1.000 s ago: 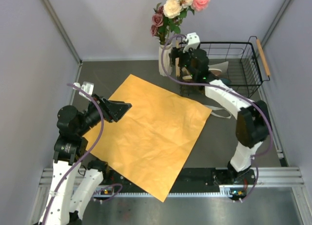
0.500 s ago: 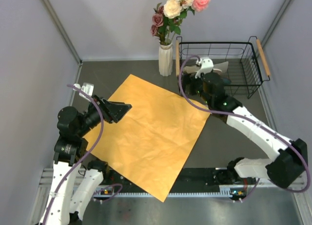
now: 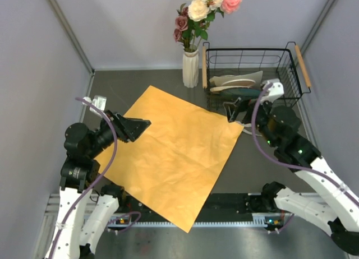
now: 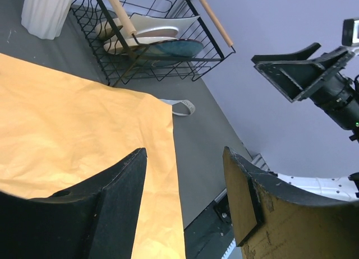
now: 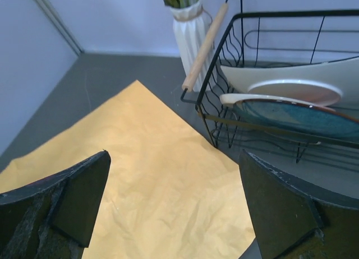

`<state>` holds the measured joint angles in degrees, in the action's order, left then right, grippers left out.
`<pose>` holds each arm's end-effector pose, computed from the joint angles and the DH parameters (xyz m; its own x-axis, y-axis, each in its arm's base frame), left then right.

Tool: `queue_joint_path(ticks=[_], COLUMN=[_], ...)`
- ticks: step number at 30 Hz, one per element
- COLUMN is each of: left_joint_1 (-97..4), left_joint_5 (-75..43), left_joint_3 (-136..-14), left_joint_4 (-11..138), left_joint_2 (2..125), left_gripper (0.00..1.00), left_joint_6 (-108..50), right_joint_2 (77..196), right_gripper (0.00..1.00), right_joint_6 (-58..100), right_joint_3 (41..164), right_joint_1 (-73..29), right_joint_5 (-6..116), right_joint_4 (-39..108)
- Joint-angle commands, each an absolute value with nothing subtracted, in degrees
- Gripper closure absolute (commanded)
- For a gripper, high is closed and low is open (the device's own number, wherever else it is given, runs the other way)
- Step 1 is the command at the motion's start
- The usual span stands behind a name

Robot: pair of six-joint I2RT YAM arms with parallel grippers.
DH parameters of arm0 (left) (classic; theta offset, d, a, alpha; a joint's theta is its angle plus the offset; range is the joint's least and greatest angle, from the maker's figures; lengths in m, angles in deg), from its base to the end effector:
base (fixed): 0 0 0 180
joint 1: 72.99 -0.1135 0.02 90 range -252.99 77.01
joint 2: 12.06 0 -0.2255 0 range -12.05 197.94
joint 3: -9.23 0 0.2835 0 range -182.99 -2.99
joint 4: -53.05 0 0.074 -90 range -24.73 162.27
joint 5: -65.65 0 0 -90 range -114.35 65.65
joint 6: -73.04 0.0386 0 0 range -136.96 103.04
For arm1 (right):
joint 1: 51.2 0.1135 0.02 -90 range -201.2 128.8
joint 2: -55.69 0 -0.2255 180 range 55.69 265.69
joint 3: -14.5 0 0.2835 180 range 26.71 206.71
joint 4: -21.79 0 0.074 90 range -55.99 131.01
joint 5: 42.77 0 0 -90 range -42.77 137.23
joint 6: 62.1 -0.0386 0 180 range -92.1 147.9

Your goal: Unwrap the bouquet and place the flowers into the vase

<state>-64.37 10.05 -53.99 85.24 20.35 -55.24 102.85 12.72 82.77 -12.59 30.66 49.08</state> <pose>0.1736 -0.0484 0.3770 -0.4413 -0.4501 -0.7763 0.5207 0.5762 -0.6300 0.1956 0.1421 0.3690 -0.1798 0.1776 -0.9675 -0.3414 0.9112 0.2307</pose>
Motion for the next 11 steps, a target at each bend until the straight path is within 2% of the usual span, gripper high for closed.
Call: queue_joint_path(ticks=[1,11], left_joint_1=[-64.3,-64.3], left_joint_5=[8.7,6.9], left_joint_3=[-60.5,-74.1], left_joint_4=[85.7,90.2], left_joint_2=[20.5,22.2], left_gripper=[0.37,0.37], left_joint_6=[-54.4,-51.8], right_joint_2=[96.9,90.9], right_gripper=[0.01,0.01], right_joint_6=[14.5,20.7], right_joint_3=[86.5,98.3], right_joint_1=[-12.2,-12.2], right_joint_5=[28.3,24.4], right_joint_4=[49.9,60.1])
